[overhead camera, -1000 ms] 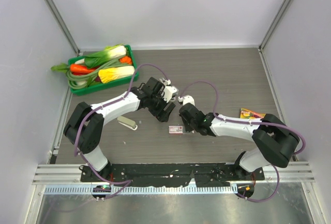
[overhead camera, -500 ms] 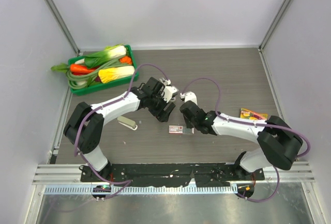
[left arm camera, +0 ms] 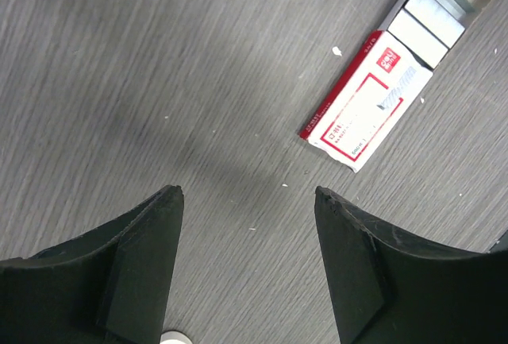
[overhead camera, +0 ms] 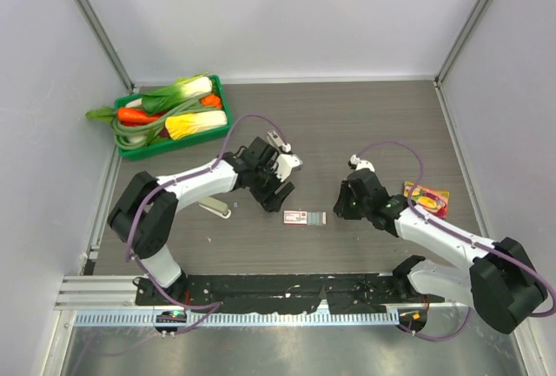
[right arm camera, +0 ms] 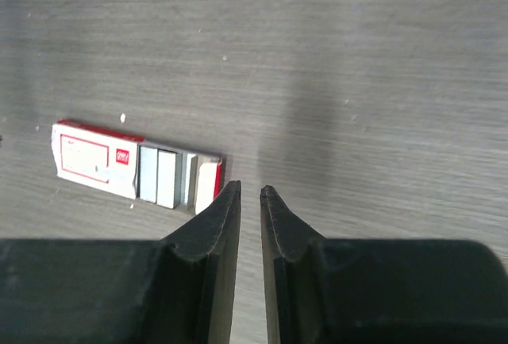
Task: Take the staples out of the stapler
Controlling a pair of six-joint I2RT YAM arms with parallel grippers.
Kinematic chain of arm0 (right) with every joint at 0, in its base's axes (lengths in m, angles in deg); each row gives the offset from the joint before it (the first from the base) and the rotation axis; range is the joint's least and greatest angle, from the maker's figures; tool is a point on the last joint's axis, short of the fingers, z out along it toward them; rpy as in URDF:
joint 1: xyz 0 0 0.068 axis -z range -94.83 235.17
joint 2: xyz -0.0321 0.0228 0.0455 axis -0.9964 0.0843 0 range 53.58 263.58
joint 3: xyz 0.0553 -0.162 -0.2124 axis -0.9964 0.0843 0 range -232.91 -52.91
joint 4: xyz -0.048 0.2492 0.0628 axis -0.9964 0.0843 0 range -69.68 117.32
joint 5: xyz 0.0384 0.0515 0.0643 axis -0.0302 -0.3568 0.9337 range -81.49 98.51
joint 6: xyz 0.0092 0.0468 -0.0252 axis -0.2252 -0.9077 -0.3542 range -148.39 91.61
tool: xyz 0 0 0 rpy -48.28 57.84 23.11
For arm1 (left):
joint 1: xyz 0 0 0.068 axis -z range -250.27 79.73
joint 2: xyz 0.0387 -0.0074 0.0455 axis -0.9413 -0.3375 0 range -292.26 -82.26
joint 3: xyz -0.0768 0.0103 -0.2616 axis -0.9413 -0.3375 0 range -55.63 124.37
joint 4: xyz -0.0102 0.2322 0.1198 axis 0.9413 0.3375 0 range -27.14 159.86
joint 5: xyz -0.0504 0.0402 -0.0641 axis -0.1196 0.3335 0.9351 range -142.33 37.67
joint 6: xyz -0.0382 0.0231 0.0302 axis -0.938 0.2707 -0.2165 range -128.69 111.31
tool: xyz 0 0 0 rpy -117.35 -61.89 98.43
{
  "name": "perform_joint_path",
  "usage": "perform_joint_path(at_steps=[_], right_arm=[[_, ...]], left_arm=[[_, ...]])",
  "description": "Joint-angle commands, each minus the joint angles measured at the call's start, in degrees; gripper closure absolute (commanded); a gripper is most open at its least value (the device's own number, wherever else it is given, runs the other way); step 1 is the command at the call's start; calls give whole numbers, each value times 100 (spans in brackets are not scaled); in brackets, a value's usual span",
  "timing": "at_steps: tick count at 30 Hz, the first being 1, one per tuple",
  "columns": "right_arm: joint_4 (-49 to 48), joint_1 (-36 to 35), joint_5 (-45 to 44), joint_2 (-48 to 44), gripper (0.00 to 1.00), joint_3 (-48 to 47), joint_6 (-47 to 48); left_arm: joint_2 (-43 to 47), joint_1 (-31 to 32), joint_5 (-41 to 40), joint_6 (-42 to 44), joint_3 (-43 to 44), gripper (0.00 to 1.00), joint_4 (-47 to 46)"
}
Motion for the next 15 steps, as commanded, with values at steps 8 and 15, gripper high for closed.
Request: perform_joint_path(at_steps=[8,15], right_arm=[[-1396,823,2212,401,78,547,-632],[-1784,921,2476,595,80,767,-738]], left_arm=[[-236,354,-379,447,-190,30,-556],[-324,424,-485,465,-173,30,-583]])
